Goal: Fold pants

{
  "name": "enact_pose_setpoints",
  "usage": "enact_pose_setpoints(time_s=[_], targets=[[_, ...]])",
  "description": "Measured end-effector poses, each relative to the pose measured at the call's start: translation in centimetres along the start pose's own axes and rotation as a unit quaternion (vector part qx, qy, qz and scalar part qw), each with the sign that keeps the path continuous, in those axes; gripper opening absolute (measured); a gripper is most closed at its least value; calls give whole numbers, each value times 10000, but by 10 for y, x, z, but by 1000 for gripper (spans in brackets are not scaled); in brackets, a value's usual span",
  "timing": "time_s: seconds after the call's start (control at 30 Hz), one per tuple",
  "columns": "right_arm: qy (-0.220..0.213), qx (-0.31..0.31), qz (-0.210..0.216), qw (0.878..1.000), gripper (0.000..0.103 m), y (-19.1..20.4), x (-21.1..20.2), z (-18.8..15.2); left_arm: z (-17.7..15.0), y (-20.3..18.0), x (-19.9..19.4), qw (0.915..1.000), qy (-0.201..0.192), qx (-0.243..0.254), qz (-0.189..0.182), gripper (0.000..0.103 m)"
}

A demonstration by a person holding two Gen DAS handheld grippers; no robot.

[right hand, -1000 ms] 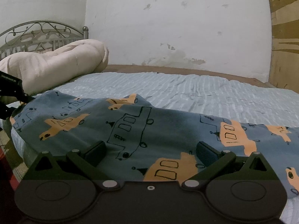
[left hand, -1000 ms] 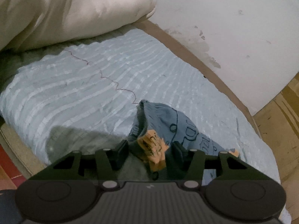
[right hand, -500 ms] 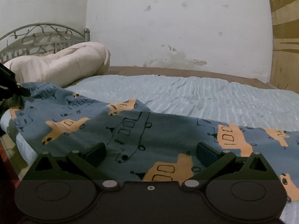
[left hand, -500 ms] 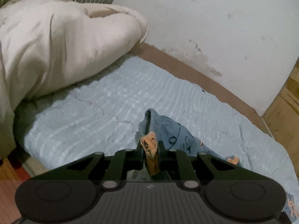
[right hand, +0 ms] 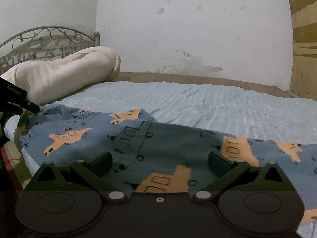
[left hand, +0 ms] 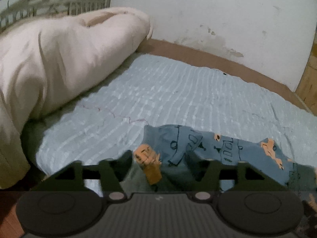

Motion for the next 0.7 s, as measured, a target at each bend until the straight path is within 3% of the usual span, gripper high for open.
enact_pose_setpoints(time_s=[0.17, 0.33, 0.7], targets=[[14, 204, -89, 9998, 102, -17, -6, -3, 0, -16, -18, 9984, -399, 214, 335, 98], [-31, 353, -181, 9992, 102, -29, -15, -7, -2, -41, -36, 9907, -851, 541, 911, 102], [9, 109, -131, 9999, 102, -66, -24, 18, -24, -116, -10, 9933, -548, 1008, -151, 102]])
Point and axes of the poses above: each gripper's, at about its wrist camera, not at the fingertips, and x roughly the way its jaws point, y to its left, z to its top, the point moved 4 cm from there along x, roughly the way its jaws point, and after that the axes turned 4 degrees about -z, right-handed, at the moved point
